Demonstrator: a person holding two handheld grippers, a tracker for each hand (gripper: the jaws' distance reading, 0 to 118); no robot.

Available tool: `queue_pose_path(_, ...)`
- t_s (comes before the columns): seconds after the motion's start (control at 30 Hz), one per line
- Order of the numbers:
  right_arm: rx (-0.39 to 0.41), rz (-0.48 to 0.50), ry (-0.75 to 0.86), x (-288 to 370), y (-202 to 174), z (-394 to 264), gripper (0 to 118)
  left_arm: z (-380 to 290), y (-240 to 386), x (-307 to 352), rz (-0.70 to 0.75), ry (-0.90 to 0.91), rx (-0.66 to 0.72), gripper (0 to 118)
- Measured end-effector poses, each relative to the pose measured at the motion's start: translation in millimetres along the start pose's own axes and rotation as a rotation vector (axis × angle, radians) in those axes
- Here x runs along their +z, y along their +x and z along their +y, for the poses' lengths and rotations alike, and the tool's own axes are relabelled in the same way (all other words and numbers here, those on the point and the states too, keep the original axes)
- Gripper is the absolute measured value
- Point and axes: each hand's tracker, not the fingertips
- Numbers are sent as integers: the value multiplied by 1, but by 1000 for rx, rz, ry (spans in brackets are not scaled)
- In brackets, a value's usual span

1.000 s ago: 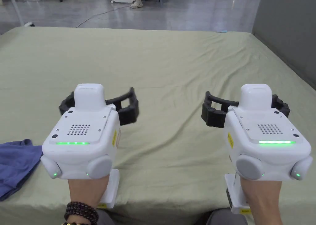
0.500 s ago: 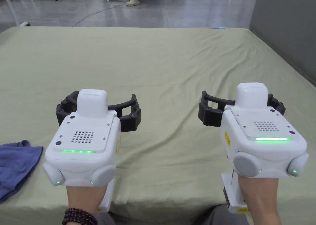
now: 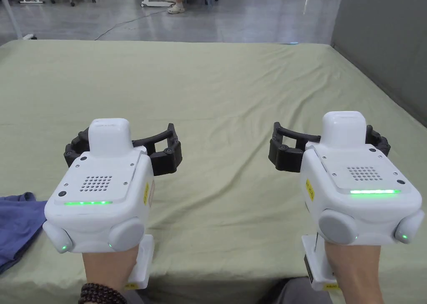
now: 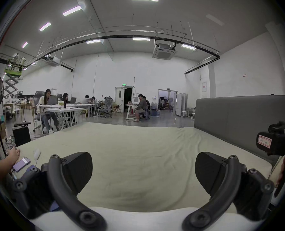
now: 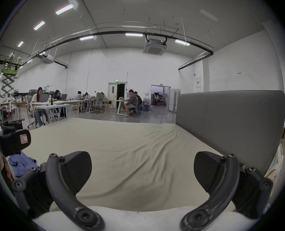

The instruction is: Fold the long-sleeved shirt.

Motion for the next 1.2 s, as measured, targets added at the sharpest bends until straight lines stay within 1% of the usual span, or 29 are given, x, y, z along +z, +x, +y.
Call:
queue_pose_path(0.27, 17, -13, -27, -5, 1, -3, 118, -3, 5, -3, -23, -17, -12, 118)
queue_pose_path(0.43, 0, -12, -14, -3, 4, -3, 118, -3, 5, -1, -27, -15, -21, 118)
queue_pose_path(0.6, 12, -29, -7, -3, 2, -3, 118, -3, 2, 4, -27, -18, -15, 118)
queue_pose_path(0.87, -12, -13, -15, -2, 0, -5, 118, -6, -3, 6, -16, -31, -17, 118)
queue_pose_path(1.2, 17, -17, -19, -2, -1, -7, 118, -8, -4, 5, -18, -35, -11, 118)
